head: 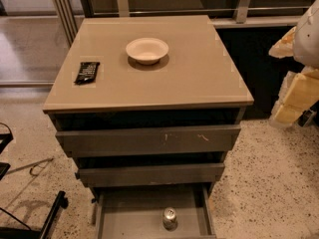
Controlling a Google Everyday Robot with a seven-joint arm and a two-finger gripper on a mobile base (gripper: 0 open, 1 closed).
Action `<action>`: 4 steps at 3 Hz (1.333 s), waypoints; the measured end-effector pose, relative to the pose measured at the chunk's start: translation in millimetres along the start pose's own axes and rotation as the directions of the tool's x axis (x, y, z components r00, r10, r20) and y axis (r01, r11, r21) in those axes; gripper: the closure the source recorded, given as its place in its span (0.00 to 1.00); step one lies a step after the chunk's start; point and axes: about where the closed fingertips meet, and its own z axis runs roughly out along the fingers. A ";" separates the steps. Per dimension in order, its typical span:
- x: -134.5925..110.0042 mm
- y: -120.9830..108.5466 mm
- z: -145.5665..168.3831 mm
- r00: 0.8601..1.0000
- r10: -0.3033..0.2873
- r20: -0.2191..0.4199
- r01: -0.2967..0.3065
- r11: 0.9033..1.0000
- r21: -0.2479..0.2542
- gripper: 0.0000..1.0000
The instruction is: Pick 7up can from bottom drawer and place on counter
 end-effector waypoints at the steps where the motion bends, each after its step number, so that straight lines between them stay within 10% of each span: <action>1: -3.3 4.2 14.7 1.000 0.001 0.025 -0.001 1.000 -0.003 0.42; 3: -30.3 46.1 162.6 0.961 0.058 0.272 -0.022 0.991 -0.133 0.96; 4: -30.8 41.7 157.1 0.962 0.056 0.266 -0.026 0.993 -0.114 1.00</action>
Offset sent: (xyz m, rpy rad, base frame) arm 0.0184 0.0673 -0.1610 0.3361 -0.0057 0.0589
